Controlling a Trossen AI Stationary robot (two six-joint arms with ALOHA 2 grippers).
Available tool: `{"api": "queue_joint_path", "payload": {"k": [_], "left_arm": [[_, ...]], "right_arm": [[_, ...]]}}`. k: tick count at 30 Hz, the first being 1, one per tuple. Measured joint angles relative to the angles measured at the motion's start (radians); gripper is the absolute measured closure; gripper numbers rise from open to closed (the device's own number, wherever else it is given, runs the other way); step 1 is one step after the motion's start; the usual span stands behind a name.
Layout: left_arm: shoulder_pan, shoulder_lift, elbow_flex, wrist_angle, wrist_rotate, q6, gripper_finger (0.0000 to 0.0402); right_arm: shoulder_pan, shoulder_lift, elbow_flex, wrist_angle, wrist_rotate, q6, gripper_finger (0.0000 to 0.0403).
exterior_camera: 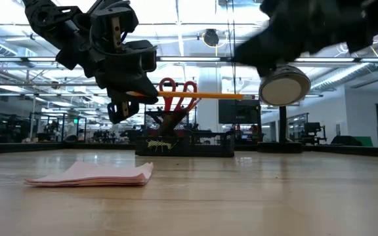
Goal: Pick and place office supplies into organizer
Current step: Put the orange pencil into the black desk organizer
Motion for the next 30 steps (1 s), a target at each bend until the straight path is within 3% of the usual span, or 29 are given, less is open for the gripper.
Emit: {"api": "queue_joint_path", "payload": {"k": [5,8,17,22,30], "left_arm": [[-0.015,0.0,0.0,0.025,-0.038,0.01,0.0393],[-0.026,0.0,0.0,0.101,-0.045,0.026,0.0386],[-0.026,0.0,0.0,0.324,-0.06,0.029,0.0394],[-0.025,0.0,0.0,0.393,-0.061,0.028,0.0381],[-0.012,0.0,0.0,0.409,-0.094,0.026,0.039]], "right_arm": [[0.006,-0.104,-0.029,0.047,0.04,-0.02,0.0232],[0.008,-0.141,-0.112,0.14,0.096,-0.016,0.0236],[0.007,-0.15,-0.445,0.81,0.137,0.034,0.0231],[0.007,-0.146,-0.486,0.845,0.16,0.059,0.0228],[0.013,-0.079,-0.372,0.813,0.126,0.061,0.0228]]}}
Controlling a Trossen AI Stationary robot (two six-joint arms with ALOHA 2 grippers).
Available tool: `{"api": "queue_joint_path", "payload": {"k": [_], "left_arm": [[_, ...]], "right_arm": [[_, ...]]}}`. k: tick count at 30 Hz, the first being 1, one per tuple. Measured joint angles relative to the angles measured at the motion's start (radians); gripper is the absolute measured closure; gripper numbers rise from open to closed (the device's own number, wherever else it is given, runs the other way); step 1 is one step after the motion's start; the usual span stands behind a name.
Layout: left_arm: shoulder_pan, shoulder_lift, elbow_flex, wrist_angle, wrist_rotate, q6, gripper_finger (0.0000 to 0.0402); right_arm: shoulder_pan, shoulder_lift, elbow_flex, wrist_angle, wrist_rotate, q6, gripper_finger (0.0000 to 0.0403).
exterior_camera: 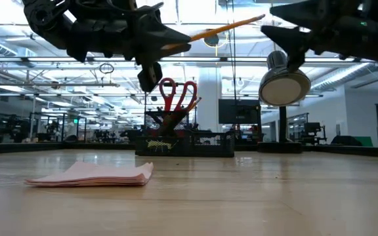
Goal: Pick and place office supplies into organizer
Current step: Put the orange pencil into the black desk organizer
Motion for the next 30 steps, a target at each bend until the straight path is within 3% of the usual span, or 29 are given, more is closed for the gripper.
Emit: {"api": "queue_joint_path", "payload": {"k": [9,16,23,28,30], "left_arm": [[0.0,0.0,0.0,0.008,0.008,0.002,0.0394],[-0.002,0.0,0.0,0.008,0.008,0.003,0.0377],[-0.002,0.0,0.0,0.01,0.009,0.014,0.0394],[-0.001,0.0,0.0,0.027,0.005,0.012,0.0371],[-0.002,0.0,0.0,0.037,0.005,0.008,0.037]], "right_arm": [[-0.002,0.106,0.119,-0.019,-0.025,-0.013,0.023],[-0.002,0.112,0.145,0.004,-0.029,-0.05,0.0247],[-0.003,0.112,0.145,0.003,-0.048,-0.051,0.0316],[-0.003,0.112,0.145,-0.003,-0.048,-0.075,0.0383],[-0.002,0.111,0.145,-0.003,-0.049,-0.084,0.0392]]}}
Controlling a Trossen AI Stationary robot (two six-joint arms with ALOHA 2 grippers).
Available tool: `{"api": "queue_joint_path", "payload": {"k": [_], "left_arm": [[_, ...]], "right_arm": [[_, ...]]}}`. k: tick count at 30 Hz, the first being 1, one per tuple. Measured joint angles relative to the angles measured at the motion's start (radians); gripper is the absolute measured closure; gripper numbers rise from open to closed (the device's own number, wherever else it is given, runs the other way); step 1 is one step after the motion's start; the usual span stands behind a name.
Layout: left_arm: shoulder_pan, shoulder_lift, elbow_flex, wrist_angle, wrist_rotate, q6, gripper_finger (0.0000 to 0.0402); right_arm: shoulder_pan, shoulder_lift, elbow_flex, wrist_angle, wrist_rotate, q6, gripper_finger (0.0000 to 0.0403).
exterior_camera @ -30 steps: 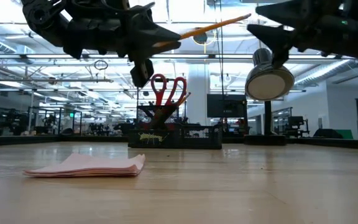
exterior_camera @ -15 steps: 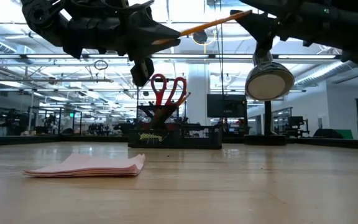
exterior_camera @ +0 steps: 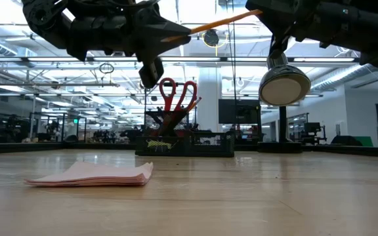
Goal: Pick and place office supplies into organizer
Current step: Put the orange pencil into the black desk organizer
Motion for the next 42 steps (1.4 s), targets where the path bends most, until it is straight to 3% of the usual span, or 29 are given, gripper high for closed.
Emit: {"api": "queue_joint_path", "payload": {"k": [9,14,21,27,37,42], "left_arm": [[0.0,0.0,0.0,0.014,-0.016,0.008,0.0385],[0.003,0.0,0.0,-0.011,-0.086,0.047,0.0314],[0.054,-0.017,0.001,-0.131,-0.051,0.071,0.0199],[0.1,-0.062,-0.013,-0.165,-0.05,0.104,0.0145],[0.17,-0.376,-0.193,-0.111,-0.146,0.175,0.0146],[0.203,-0.573,-0.334,-0.03,-0.196,0.18,0.0148]], "right_arm": [[0.0,0.0,0.0,0.006,-0.001,-0.023,0.0393],[0.0,0.0,0.0,-0.008,0.006,-0.039,0.0386],[0.001,0.0,-0.001,-0.042,0.053,-0.077,0.0394],[-0.005,0.0,-0.001,-0.068,0.101,-0.096,0.0388],[-0.005,-0.031,0.0,-0.082,0.206,-0.165,0.0391],[-0.026,-0.079,0.039,-0.193,0.221,-0.217,0.0392]]}}
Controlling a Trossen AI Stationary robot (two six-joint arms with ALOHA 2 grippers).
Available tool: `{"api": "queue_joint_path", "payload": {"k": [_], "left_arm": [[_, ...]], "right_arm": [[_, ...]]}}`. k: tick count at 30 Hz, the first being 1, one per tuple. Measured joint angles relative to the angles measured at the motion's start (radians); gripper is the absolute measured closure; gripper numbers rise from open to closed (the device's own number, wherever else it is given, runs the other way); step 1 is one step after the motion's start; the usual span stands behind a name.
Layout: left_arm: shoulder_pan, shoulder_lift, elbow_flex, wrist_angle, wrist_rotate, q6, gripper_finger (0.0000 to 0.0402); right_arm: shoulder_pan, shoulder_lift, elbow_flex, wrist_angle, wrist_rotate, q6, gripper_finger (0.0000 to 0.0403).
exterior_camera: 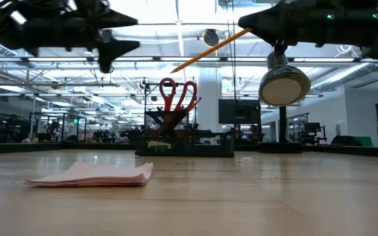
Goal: Pick and place office supplies into organizer
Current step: Put the orange pencil into the black desk organizer
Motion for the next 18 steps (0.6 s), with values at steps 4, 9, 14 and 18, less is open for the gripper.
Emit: {"api": "queue_joint_path", "payload": {"k": [4,9,14,18], "left_arm": [[0.023,-0.134,-0.087,0.002,-0.013,0.004,0.0147],[0.036,-0.24,-0.153,0.005,-0.023,0.01,0.0147],[0.035,-0.27,-0.186,0.001,-0.025,0.017,0.0146],[0.035,-0.267,-0.194,-0.01,-0.025,0.018,0.0146]], "right_arm": [[-0.048,-0.044,0.09,-0.197,0.02,-0.029,0.0392],[-0.117,-0.077,0.248,-0.48,0.017,-0.088,0.0391],[-0.156,-0.103,0.374,-0.627,0.011,-0.17,0.0391],[-0.216,-0.111,0.486,-0.841,0.011,-0.149,0.0391]]}}
